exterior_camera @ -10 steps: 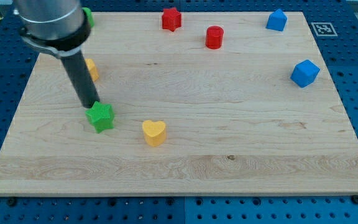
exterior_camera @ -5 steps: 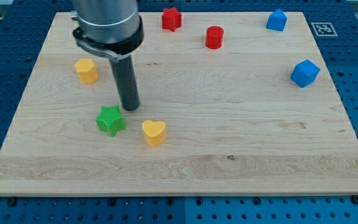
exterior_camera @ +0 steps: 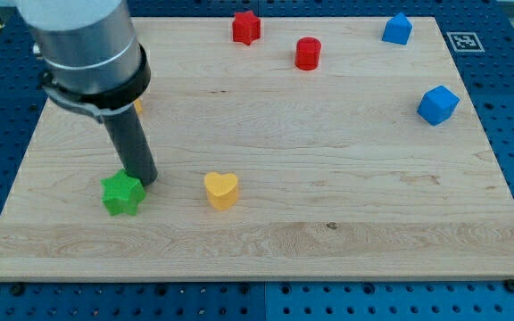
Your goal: Move the green star towards the bottom left side of the board
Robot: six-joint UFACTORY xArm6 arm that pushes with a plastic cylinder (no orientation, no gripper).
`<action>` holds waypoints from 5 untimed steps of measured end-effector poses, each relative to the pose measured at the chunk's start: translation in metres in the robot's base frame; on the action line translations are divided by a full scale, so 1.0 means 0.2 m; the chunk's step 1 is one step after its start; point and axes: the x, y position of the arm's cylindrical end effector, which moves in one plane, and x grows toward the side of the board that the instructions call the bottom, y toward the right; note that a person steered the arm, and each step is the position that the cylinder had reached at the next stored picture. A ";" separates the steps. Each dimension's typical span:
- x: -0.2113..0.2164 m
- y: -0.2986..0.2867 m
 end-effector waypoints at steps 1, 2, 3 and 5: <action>0.08 0.00; 0.13 0.00; 0.20 0.00; 0.26 -0.02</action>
